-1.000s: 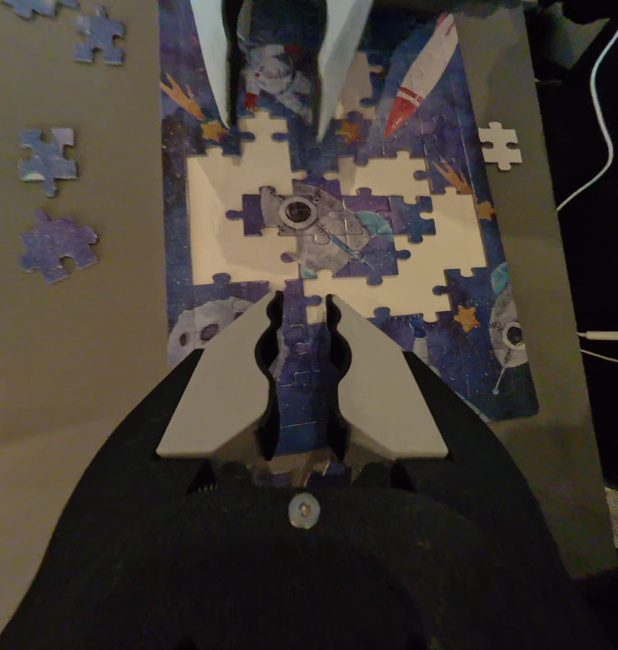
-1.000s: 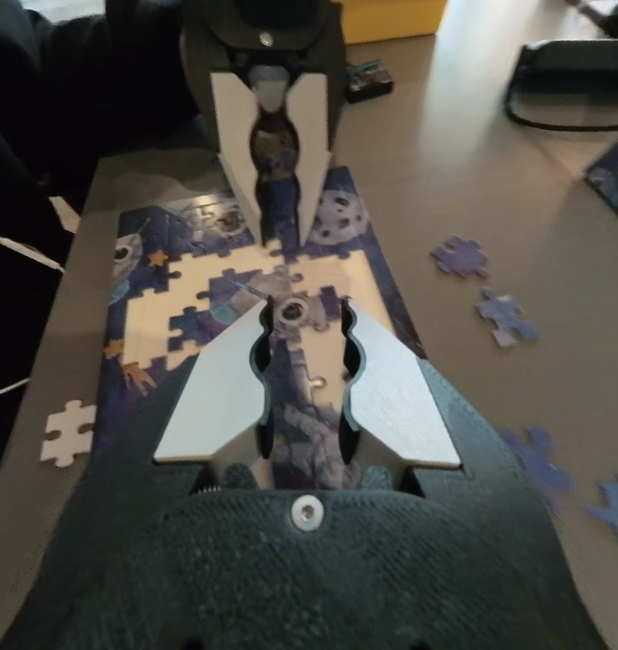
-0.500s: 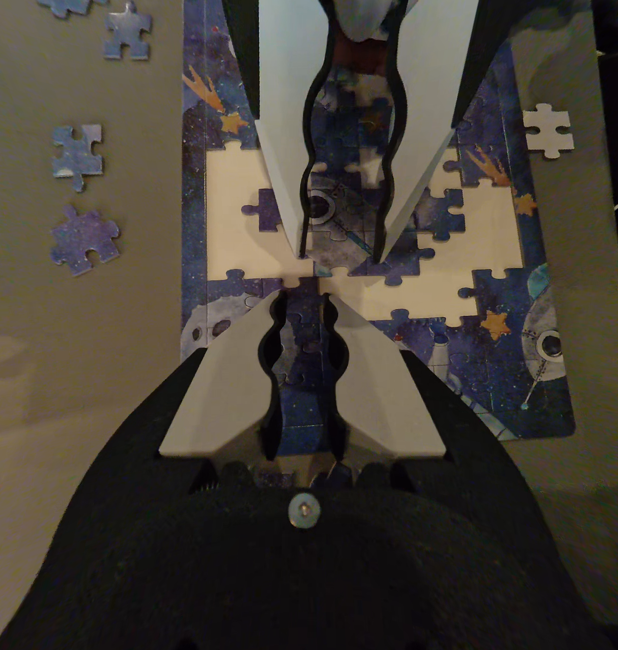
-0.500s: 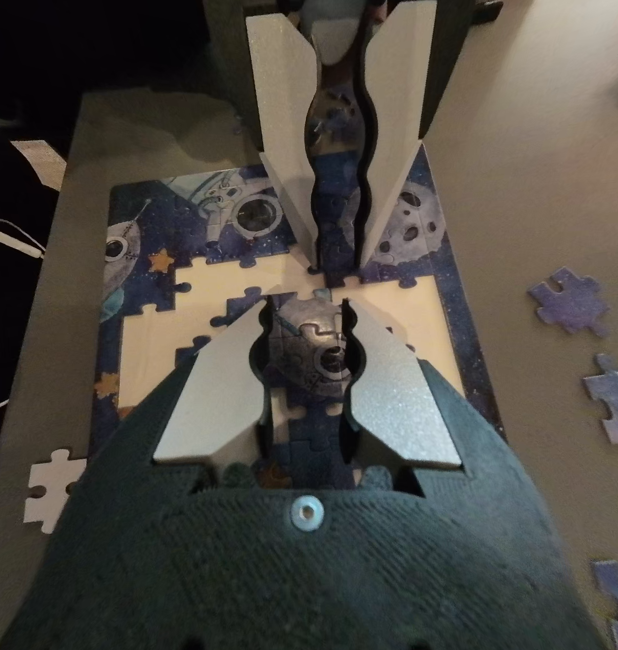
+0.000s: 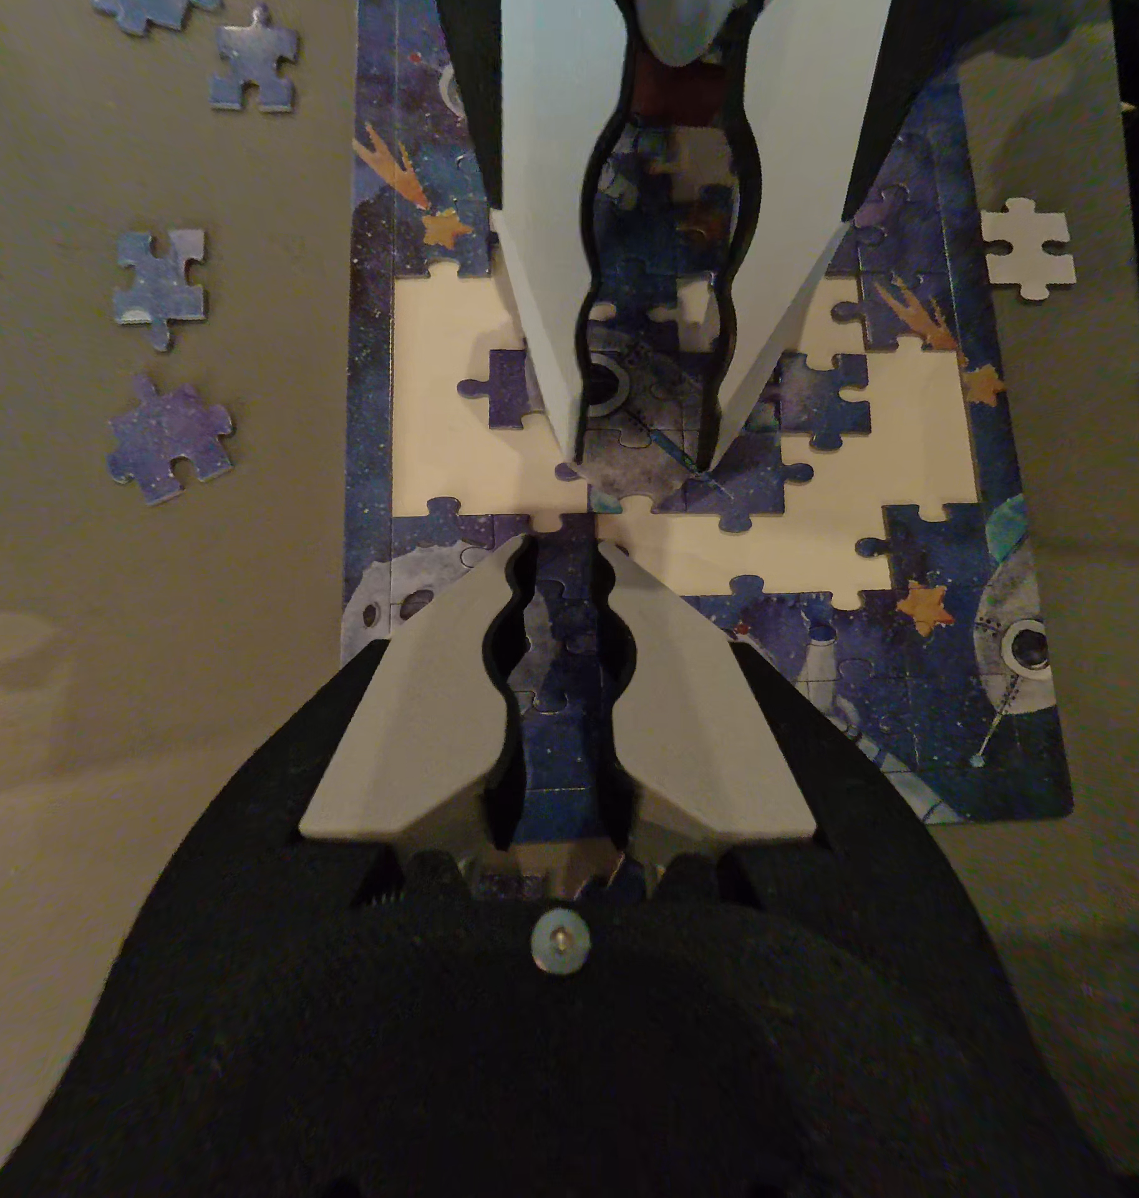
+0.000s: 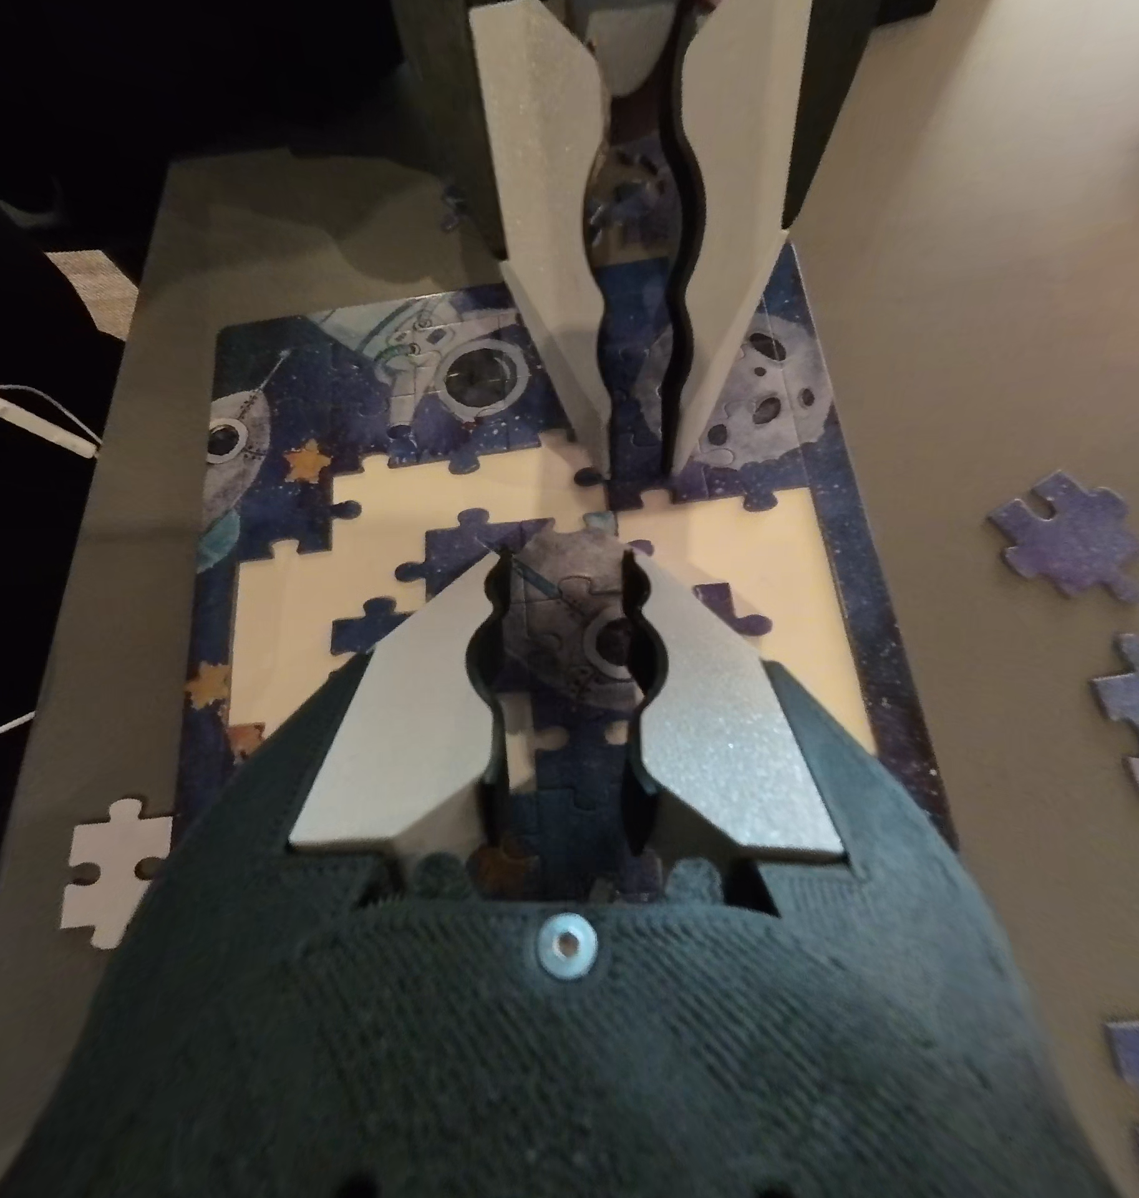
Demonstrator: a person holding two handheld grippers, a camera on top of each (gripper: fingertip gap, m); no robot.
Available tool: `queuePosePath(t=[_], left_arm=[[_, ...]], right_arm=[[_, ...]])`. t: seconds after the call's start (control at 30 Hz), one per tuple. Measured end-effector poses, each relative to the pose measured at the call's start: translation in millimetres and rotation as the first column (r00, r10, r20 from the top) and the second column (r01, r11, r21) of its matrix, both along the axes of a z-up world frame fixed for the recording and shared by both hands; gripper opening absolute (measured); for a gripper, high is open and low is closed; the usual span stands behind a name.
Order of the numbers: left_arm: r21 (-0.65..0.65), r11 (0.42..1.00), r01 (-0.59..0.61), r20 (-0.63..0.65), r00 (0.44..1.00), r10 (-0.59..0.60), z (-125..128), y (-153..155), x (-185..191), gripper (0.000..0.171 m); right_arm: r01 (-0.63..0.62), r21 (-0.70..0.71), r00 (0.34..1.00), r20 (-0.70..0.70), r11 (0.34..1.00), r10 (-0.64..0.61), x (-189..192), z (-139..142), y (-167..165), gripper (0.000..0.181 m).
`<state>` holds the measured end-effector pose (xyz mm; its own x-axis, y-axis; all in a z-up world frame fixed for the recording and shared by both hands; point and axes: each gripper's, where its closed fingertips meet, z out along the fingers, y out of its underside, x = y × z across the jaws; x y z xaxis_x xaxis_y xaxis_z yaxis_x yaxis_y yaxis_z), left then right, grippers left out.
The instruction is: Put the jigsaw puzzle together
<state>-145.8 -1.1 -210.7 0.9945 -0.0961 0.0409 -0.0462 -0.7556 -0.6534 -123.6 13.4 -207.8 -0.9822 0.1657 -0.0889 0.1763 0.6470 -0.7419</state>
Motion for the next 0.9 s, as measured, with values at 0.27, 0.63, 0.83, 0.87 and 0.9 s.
queuePosePath(t=[0.27, 0.63, 0.83, 0.87, 0.9], left_arm=[[0.002, 1.0, -0.02, -0.018, 1.0, 0.02, -0.5, 1.0, -3.4, 0.008], [0.007, 0.999, -0.054, -0.032, 0.998, 0.054, -1.4, 3.0, -7.5, 0.0], [-0.006, 0.996, -0.084, -0.012, 0.996, 0.084, -1.5, 3.1, -7.8, 0.0], [-0.009, 0.996, -0.086, -0.012, 0.996, 0.086, -1.5, 3.1, -7.8, 0.0], [-0.011, 0.996, -0.086, -0.015, 0.996, 0.086, -1.5, 3.2, -7.8, 0.0]], right_arm=[[-0.007, -0.006, 1.0, 0.009, 1.0, 0.007, 1.5, 0.2, -0.3, 0.034], [-0.014, -0.008, 1.0, 0.01, 1.0, 0.014, 2.3, 0.3, -0.5, 0.036], [-0.02, -0.013, 0.999, 0.026, 1.0, 0.02, 3.0, 0.7, -0.5, 0.037], [-0.023, -0.013, 0.999, 0.028, 1.0, 0.023, 3.2, 0.7, -0.4, 0.037], [-0.026, -0.013, 0.999, 0.029, 1.0, 0.026, 3.3, 0.9, -0.4, 0.037]])
